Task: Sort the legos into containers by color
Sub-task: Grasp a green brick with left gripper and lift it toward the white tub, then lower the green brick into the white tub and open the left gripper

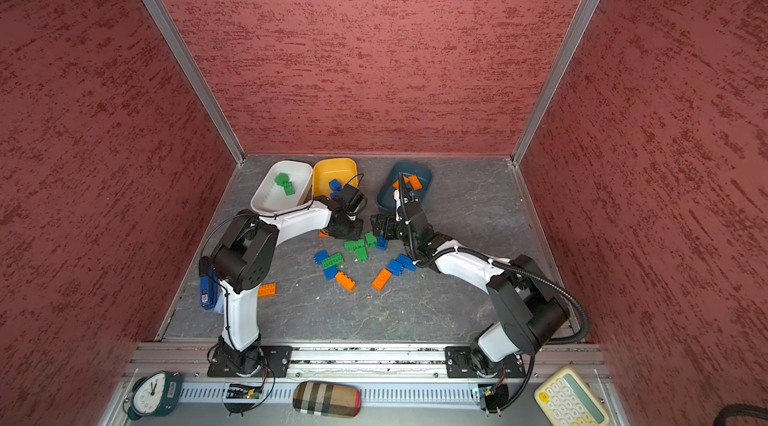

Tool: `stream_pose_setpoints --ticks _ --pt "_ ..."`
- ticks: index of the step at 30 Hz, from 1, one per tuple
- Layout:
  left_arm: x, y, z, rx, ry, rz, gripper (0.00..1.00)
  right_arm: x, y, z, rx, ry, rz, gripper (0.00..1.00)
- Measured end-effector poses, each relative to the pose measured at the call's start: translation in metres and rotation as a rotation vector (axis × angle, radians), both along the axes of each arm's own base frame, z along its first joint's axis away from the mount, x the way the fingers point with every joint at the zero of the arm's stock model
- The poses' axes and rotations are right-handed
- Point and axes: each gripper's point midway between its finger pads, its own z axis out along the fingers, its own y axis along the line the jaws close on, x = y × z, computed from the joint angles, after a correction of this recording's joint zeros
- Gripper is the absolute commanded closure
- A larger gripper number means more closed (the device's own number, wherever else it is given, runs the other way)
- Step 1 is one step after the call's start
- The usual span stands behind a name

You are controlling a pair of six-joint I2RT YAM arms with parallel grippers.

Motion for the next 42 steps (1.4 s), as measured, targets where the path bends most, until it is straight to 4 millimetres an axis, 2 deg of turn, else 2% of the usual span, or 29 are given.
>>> stream_pose_setpoints --ticks 6,9,14,16,20,24,28,31,38,42 --pt "0.0 0.001 0.001 -0.001 -0.008 0.002 0.74 -0.001 0.002 -0.001 0.003 0.002 0.01 0.01" --pt "-0.001 0.003 0.009 -0.013 -0.025 0.009 0.77 -0.003 0.008 -0.003 0.007 0.006 0.048 0.01" --pt "0.003 0.01 0.047 -0.094 -0.119 0.046 0.88 0.001 0.025 0.003 0.02 -0.003 0.115 0.01" --pt "0.007 0.015 0.067 -0.148 -0.174 0.066 1.0 0.003 0.03 0.007 0.028 -0.011 0.132 0.01" --pt "0.017 0.033 0.094 -0.226 -0.246 0.124 1.0 0.008 0.037 0.009 0.03 -0.016 0.148 0.01" --pt "0.03 0.067 0.11 -0.273 -0.299 0.215 1.0 0.01 0.039 0.009 0.028 -0.015 0.147 0.01" --pt "0.048 0.11 0.125 -0.278 -0.364 0.329 1.0 0.011 0.038 0.009 0.028 -0.014 0.14 0.01" --pt "0.062 0.145 0.129 -0.249 -0.405 0.418 1.0 0.012 0.036 0.009 0.031 -0.01 0.12 0.01" --pt "0.091 0.222 0.115 -0.141 -0.425 0.611 1.0 0.017 0.024 0.005 0.018 -0.008 0.042 0.01" --pt "0.109 0.248 0.097 -0.091 -0.4 0.671 0.97 0.015 0.014 0.004 0.009 -0.012 0.001 0.01"
